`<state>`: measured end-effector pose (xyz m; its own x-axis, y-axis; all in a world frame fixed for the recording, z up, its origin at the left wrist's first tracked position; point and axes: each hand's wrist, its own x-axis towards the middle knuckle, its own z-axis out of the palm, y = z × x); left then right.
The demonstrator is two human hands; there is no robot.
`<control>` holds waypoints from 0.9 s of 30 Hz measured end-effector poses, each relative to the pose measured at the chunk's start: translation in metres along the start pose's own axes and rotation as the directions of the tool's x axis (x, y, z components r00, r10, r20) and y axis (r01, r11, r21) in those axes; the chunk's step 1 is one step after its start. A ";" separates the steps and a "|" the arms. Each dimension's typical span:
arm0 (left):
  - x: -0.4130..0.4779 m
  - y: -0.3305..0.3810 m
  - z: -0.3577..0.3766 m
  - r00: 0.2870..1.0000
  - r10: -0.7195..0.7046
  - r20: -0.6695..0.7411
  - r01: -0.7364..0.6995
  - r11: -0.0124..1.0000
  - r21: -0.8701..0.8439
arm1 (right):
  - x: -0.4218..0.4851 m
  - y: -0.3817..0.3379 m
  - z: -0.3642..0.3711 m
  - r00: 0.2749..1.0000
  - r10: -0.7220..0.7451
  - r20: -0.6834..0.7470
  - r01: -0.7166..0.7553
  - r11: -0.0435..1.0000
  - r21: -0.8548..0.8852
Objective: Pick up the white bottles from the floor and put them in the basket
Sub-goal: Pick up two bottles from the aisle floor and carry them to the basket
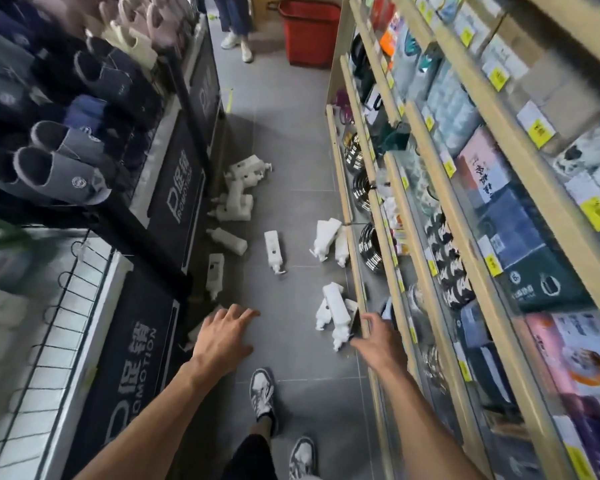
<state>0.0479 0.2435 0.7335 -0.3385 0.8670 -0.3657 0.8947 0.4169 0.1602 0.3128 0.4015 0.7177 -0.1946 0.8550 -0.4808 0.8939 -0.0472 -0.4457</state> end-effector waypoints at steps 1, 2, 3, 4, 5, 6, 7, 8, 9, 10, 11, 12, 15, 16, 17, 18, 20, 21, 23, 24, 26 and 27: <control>0.009 -0.008 -0.002 1.000 -0.011 0.006 0.011 1.000 -0.012 | 0.008 -0.006 0.000 1.000 0.005 -0.002 -0.005 1.000 -0.012; 0.018 -0.015 -0.004 1.000 -0.025 0.012 0.025 0.999 -0.026 | 0.017 -0.010 0.001 1.000 0.011 -0.004 -0.011 1.000 -0.027; 0.027 -0.023 -0.006 0.999 -0.035 0.015 0.035 0.999 -0.040 | 0.026 -0.016 0.003 1.000 0.019 -0.005 -0.019 0.999 -0.040; 0.036 -0.031 -0.007 0.999 -0.039 0.015 0.040 0.998 -0.049 | 0.034 -0.023 0.005 1.000 0.030 0.000 -0.030 0.998 -0.047; 0.044 -0.038 -0.006 0.999 -0.041 0.013 0.042 0.998 -0.051 | 0.043 -0.030 0.008 0.999 0.040 0.005 -0.039 0.998 -0.047; 0.054 -0.046 -0.004 0.999 -0.034 0.005 0.034 0.999 -0.042 | 0.054 -0.037 0.013 0.999 0.043 0.007 -0.043 0.998 -0.047; 0.065 -0.053 0.000 1.000 -0.027 0.008 0.027 0.999 -0.034 | 0.066 -0.043 0.020 0.999 0.049 0.017 -0.048 0.997 -0.057; 0.074 -0.060 0.005 0.999 -0.025 0.023 0.026 0.999 -0.031 | 0.076 -0.046 0.028 0.998 0.054 0.032 -0.051 0.996 -0.072; 0.083 -0.065 0.009 0.999 -0.023 0.041 0.024 0.999 -0.029 | 0.088 -0.050 0.037 0.997 0.063 0.043 -0.060 0.995 -0.078; 0.091 -0.068 0.012 0.998 -0.028 0.052 0.030 0.999 -0.039 | 0.098 -0.052 0.045 0.995 0.076 0.060 -0.072 0.995 -0.076; 0.096 -0.072 0.017 0.997 -0.048 0.061 0.052 0.997 -0.058 | 0.106 -0.053 0.052 0.992 0.091 0.083 -0.084 0.993 -0.082; 0.103 -0.076 0.022 0.996 -0.071 0.061 0.076 0.994 -0.081 | 0.116 -0.053 0.060 0.989 0.107 0.103 -0.098 0.991 -0.089; 0.117 -0.093 0.047 0.988 -0.119 0.101 0.127 0.989 -0.078 | 0.145 -0.041 0.082 0.981 0.141 0.134 -0.131 0.988 -0.080; 0.124 -0.099 0.063 0.985 -0.125 0.118 0.134 0.988 -0.077 | 0.159 -0.032 0.093 0.981 0.141 0.133 -0.135 0.989 -0.055; 0.134 -0.106 0.081 0.983 -0.132 0.126 0.142 0.987 -0.073 | 0.177 -0.025 0.104 0.981 0.141 0.134 -0.136 0.990 -0.043; 0.147 -0.114 0.104 0.982 -0.142 0.123 0.149 0.987 -0.056 | 0.198 -0.015 0.117 0.979 0.148 0.138 -0.142 0.988 -0.052; 0.169 -0.131 0.151 0.973 -0.176 0.149 0.183 0.982 -0.036 | 0.243 0.010 0.145 0.968 0.186 0.167 -0.167 0.978 -0.123; 0.178 -0.139 0.174 0.966 -0.196 0.167 0.205 0.978 -0.037 | 0.264 0.024 0.160 0.958 0.222 0.183 -0.190 0.965 -0.179; 0.195 -0.152 0.214 0.948 -0.238 0.209 0.251 0.967 -0.037 | 0.300 0.051 0.184 0.949 0.265 0.171 -0.214 0.939 -0.271; 0.205 -0.158 0.231 0.941 -0.260 0.217 0.273 0.961 -0.034 | 0.316 0.061 0.195 0.953 0.261 0.154 -0.208 0.933 -0.294; 0.227 -0.171 0.262 0.929 -0.311 0.200 0.326 0.944 -0.044 | 0.349 0.074 0.216 0.970 0.218 0.110 -0.175 0.934 -0.312; 0.239 -0.180 0.277 0.923 -0.336 0.188 0.351 0.935 -0.056 | 0.367 0.079 0.226 0.976 0.201 0.087 -0.165 0.935 -0.314</control>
<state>-0.1132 0.3004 0.3636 -0.5582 0.6089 -0.5636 0.7009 0.7096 0.0723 0.2207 0.5947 0.3353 -0.0447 0.7800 -0.6242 0.9947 -0.0232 -0.1002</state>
